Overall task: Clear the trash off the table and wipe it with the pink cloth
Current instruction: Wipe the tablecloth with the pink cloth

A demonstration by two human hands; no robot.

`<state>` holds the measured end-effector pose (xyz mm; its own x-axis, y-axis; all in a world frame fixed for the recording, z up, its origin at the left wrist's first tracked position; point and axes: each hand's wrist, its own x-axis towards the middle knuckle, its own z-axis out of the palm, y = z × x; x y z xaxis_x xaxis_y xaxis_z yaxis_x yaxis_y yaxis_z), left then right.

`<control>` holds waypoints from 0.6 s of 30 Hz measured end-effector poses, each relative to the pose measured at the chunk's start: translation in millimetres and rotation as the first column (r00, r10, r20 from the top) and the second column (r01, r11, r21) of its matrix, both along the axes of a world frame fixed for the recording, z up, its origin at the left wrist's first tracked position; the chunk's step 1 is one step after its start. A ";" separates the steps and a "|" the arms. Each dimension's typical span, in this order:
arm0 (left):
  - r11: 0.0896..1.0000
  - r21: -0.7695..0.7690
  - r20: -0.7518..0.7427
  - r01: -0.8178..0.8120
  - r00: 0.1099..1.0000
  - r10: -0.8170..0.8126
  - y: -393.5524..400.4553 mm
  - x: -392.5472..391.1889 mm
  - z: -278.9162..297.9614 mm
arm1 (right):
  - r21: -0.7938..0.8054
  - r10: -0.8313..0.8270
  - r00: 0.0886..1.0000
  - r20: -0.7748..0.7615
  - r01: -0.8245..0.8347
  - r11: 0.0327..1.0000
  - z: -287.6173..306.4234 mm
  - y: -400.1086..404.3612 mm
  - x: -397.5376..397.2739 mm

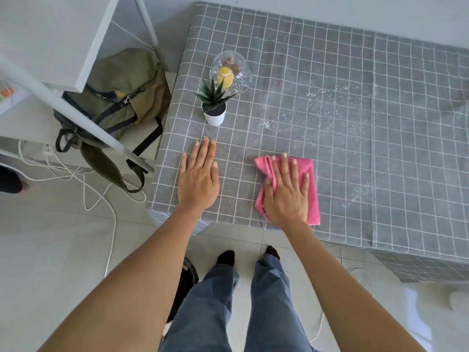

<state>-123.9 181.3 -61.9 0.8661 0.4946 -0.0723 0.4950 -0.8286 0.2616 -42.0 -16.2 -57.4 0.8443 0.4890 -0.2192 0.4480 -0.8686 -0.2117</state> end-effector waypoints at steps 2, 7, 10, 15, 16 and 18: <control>1.000 0.001 -0.004 -0.002 1.000 0.002 0.2 -0.2 -0.3 | -0.018 -0.083 0.997 -0.005 0.083 0.996 0.4 -13.6 8.2; 1.000 0.015 -0.010 -0.001 1.000 0.002 -0.1 -0.5 -2.1 | 0.003 -0.198 0.980 -0.007 0.198 0.980 1.3 -3.3 1.1; 1.000 0.015 -0.007 -0.004 1.000 0.004 0.2 0.5 -3.0 | -0.001 -0.155 0.988 -0.015 0.155 0.988 1.8 21.7 -6.6; 1.000 0.020 -0.010 0.001 1.000 -0.001 0.5 -0.2 -4.4 | 0.059 0.033 0.999 -0.029 -0.031 0.998 0.5 62.6 -26.0; 1.000 0.021 -0.009 0.004 1.000 -0.004 0.4 -0.1 -4.4 | 0.061 0.044 0.999 -0.028 -0.042 0.997 -0.1 60.2 -24.0; 1.000 0.018 -0.009 0.009 1.000 -0.009 0.8 0.2 -3.9 | 0.037 0.048 0.999 -0.012 -0.048 0.998 -2.2 46.2 -14.1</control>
<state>-123.7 182.1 -65.7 0.8698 0.4882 -0.0713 0.4899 -0.8375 0.2422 -56.1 30.1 -59.6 0.8171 0.5366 -0.2107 0.4860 -0.8378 -0.2488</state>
